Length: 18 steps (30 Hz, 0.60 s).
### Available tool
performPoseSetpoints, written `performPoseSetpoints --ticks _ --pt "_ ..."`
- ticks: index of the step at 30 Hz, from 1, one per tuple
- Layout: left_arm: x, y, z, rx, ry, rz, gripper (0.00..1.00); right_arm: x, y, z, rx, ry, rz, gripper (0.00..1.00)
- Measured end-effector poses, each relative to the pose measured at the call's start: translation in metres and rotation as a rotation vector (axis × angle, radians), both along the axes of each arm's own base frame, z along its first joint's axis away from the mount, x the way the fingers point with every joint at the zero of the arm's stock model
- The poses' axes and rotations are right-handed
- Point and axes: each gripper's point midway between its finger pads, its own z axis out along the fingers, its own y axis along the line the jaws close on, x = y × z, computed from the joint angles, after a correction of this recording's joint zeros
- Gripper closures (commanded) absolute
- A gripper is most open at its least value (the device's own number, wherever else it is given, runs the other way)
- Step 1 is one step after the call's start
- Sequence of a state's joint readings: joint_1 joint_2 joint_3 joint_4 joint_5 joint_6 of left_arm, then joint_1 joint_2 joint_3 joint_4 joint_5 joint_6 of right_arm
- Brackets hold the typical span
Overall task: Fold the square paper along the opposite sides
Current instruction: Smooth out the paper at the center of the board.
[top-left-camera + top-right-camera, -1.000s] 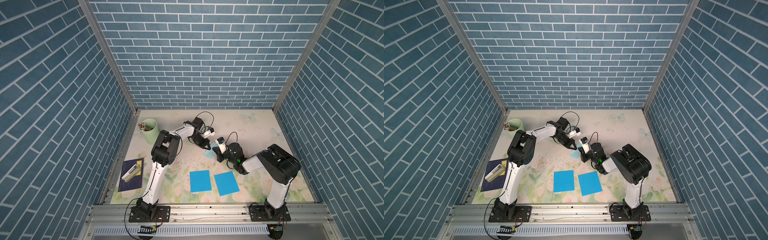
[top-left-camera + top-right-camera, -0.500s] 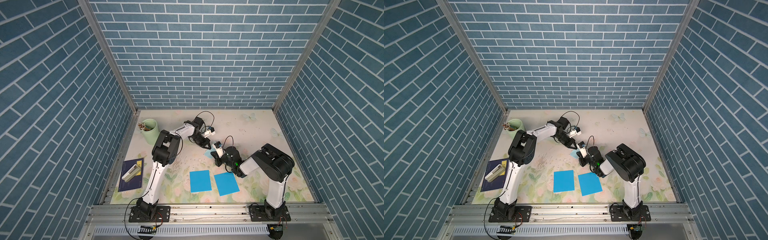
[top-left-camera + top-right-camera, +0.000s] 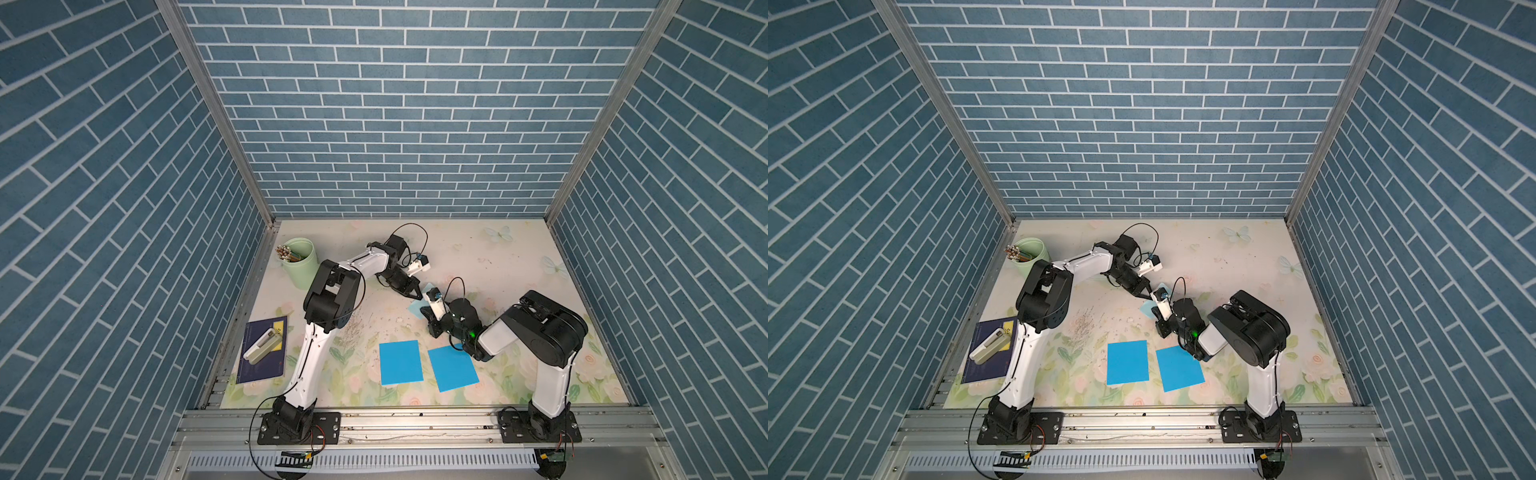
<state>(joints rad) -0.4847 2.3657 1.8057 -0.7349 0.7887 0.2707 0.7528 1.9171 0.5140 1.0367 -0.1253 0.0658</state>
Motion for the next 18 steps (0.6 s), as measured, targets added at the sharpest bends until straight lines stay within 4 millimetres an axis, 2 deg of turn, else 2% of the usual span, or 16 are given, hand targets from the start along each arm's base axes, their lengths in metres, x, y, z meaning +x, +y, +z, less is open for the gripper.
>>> performPoseSetpoints --ticks 18 --pt "-0.004 0.001 0.000 -0.007 0.008 -0.001 1.00 -0.019 0.007 0.001 -0.028 -0.002 0.051 1.00"
